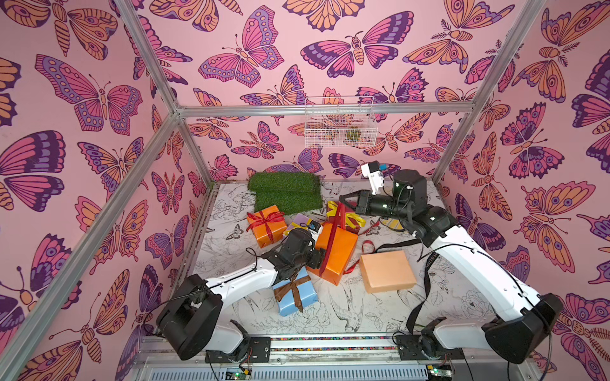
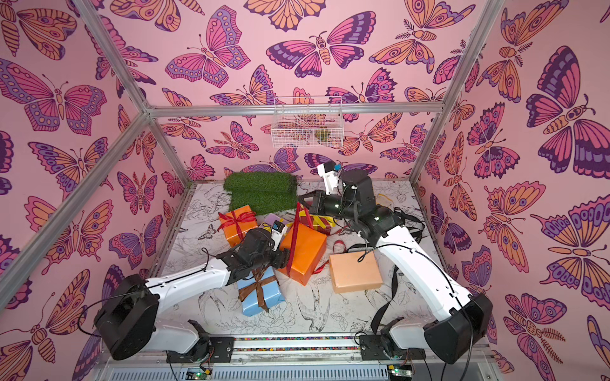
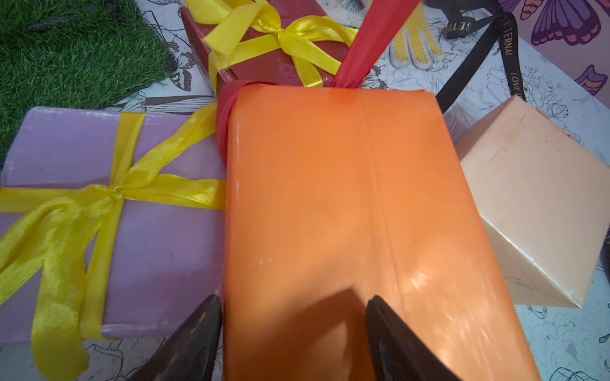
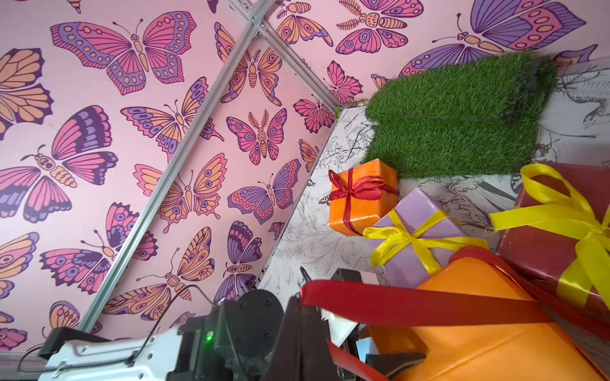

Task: Untie the ribbon bows on the gift boxes
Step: Pull the ribbon from the gift box.

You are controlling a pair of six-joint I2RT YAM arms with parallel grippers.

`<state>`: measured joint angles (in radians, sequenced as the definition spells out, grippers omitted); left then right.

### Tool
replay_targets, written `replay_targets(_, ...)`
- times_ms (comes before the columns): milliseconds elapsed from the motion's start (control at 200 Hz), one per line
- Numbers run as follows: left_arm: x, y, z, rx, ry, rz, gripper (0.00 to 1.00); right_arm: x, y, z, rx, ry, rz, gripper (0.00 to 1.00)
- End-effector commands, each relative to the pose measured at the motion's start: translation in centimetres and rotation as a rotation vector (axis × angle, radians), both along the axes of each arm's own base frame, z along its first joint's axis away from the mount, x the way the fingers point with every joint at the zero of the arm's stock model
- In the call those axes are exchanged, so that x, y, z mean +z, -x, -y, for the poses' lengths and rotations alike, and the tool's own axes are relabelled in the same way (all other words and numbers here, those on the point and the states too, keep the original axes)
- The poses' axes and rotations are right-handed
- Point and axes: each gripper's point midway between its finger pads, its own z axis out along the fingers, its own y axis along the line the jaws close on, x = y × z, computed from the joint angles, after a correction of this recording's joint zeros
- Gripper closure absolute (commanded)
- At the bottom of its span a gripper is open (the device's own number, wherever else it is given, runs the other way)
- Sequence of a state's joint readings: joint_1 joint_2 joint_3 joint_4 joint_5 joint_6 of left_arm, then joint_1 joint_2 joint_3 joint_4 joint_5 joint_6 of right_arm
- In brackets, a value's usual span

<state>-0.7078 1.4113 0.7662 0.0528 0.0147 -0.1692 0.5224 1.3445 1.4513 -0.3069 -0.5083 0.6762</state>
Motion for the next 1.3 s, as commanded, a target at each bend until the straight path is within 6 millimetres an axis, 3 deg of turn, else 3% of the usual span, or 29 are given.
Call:
replay_targets(0,-1.9,0.5,-0.7,0.007,-0.054,-0.057,0.29,6.7,1.0,1.2,0.025,-0.056,0.154,1.00)
replay_targets(280,-3.0,0.5,-0.6,0.005,-0.066,-0.084,0.29,19.2,1.2,4.2,0.003,-0.217,0.369,1.00)
replay_targets(556,-3.7,0.7,-0.5,0.001,-0.070,-0.099,0.29,29.0,3.1,7.1,0.047,-0.401,0.537,1.00)
replay_targets(576,-3.8,0.7,-0.5,-0.001,-0.072,-0.101,0.29,30.1,3.9,7.7,0.047,-0.413,0.563,1.00)
replay_targets(591,-3.8,0.7,-0.5,-0.001,-0.070,-0.101,0.29,29.7,2.6,7.5,0.041,-0.412,0.546,1.00)
replay_targets(761,-4.2,0.7,-0.3,-0.005,-0.071,-0.113,0.29,34.2,2.9,10.9,-0.010,-0.496,0.651,1.00)
replay_targets(946,-5.0,0.8,-0.6,0.003,-0.086,-0.120,0.29,37.9,3.3,16.6,-0.164,-0.586,0.779,1.00)
replay_targets(1082,-5.5,0.7,-0.8,0.006,-0.103,-0.124,0.29,39.9,5.3,18.8,-0.226,-0.622,0.888,1.00)
replay_targets(1292,-5.8,0.5,-0.8,0.009,-0.117,-0.122,0.29,41.5,9.9,20.0,-0.363,-0.520,1.063,1.00)
